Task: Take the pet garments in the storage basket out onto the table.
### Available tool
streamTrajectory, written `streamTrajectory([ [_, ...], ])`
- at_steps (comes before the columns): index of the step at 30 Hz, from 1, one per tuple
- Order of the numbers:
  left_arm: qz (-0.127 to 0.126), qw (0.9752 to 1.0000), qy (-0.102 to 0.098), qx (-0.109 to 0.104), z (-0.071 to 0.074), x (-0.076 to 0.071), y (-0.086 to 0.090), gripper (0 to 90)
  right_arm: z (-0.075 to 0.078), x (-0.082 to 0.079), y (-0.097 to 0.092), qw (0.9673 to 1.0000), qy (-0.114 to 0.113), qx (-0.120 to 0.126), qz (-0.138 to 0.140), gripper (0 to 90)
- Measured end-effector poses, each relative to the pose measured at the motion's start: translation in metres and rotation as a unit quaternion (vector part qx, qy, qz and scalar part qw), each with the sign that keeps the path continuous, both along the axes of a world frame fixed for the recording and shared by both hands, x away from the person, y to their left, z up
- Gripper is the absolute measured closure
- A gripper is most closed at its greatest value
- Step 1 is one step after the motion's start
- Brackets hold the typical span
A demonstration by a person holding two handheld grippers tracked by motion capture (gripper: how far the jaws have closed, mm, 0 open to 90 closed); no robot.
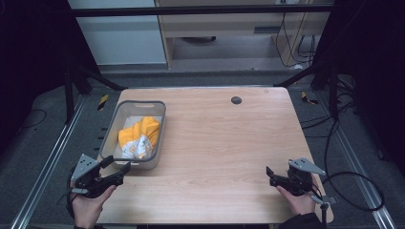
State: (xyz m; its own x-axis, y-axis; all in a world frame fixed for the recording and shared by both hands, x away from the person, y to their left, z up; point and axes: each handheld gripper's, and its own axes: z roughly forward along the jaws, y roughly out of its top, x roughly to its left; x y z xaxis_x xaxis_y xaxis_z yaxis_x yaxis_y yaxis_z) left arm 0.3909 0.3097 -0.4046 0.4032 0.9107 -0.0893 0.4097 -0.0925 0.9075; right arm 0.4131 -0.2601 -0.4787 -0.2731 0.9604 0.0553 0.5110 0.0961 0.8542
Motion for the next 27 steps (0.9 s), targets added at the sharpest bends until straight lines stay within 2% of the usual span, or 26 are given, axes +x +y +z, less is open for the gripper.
streamTrajectory([
  [10, -0.001, 0.9998, -0.018, 0.002, 0.013, 0.001, -0.003, 26.8, 0.000, 0.000, 0.002, 1.0000, -0.002, -0.002, 0.002, 9.5],
  [17, -0.003, 0.9999, -0.010, 0.007, 0.016, 0.006, -0.004, 25.8, -0.001, 0.000, 0.003, 1.0000, 0.001, -0.003, 0.003, 9.5],
  [18, -0.003, 0.9999, -0.009, 0.008, 0.017, 0.008, -0.004, 25.7, -0.001, 0.001, 0.003, 1.0000, -0.001, -0.009, 0.004, 9.5],
  [27, -0.004, 0.9998, 0.001, 0.019, 0.019, 0.023, -0.007, 25.1, -0.001, 0.000, 0.002, 1.0000, 0.002, -0.003, 0.001, 9.7],
])
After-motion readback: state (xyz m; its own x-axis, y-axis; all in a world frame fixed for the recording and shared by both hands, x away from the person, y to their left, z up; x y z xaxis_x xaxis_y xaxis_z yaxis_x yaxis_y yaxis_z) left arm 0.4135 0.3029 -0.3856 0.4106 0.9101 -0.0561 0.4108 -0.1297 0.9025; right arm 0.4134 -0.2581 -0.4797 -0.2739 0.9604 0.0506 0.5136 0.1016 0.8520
